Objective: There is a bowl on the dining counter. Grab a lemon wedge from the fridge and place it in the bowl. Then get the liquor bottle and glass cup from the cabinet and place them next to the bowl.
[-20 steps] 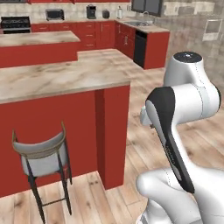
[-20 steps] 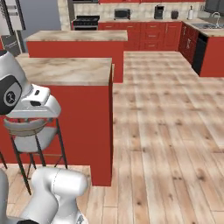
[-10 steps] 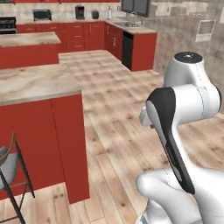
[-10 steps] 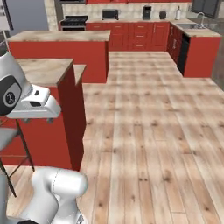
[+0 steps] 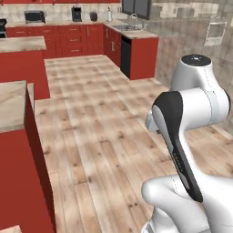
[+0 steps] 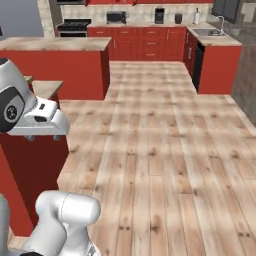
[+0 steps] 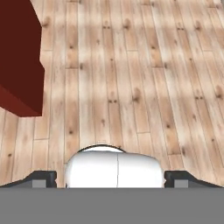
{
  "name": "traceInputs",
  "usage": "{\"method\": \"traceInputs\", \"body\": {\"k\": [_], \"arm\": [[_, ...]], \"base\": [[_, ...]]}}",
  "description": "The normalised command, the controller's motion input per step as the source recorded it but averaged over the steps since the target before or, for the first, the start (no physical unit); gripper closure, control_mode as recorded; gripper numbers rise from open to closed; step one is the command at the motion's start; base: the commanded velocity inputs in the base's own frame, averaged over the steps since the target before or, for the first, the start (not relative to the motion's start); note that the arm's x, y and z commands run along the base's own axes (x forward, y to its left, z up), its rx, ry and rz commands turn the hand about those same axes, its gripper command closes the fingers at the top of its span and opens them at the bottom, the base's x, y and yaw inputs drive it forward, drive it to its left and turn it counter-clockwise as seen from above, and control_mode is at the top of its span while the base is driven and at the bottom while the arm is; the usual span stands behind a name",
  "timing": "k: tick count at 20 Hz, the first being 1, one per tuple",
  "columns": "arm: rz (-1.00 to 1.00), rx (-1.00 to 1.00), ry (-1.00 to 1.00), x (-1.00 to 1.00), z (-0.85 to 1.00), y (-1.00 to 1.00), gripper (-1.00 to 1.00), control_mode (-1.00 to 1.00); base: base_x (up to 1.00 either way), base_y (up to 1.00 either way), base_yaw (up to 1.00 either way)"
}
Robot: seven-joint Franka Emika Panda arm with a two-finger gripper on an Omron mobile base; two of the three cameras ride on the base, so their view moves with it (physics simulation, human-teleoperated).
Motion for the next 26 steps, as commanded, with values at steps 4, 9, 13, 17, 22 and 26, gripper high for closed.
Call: {"method": "traceInputs", "body": {"k": [4, 9, 13, 17, 22, 26], "arm": [[0.00, 0.00, 0.00, 0.00, 0.00, 0.00, -1.00, 1.00], [0.00, 0.00, 0.00, 0.00, 0.00, 0.00, -1.00, 1.00], [0.00, 0.00, 0.00, 0.00, 0.00, 0.00, -1.00, 1.00], [0.00, 0.00, 0.00, 0.00, 0.00, 0.00, -1.00, 1.00], [0.00, 0.00, 0.00, 0.00, 0.00, 0.00, -1.00, 1.00], [0.00, 0.00, 0.00, 0.00, 0.00, 0.00, -1.00, 1.00]], "base": [[1.00, -0.62, 0.14], [1.00, -0.42, 0.14], [1.00, -0.29, 0.12], [1.00, -0.25, 0.10], [1.00, -0.22, 0.09], [1.00, -0.22, 0.07]]}}
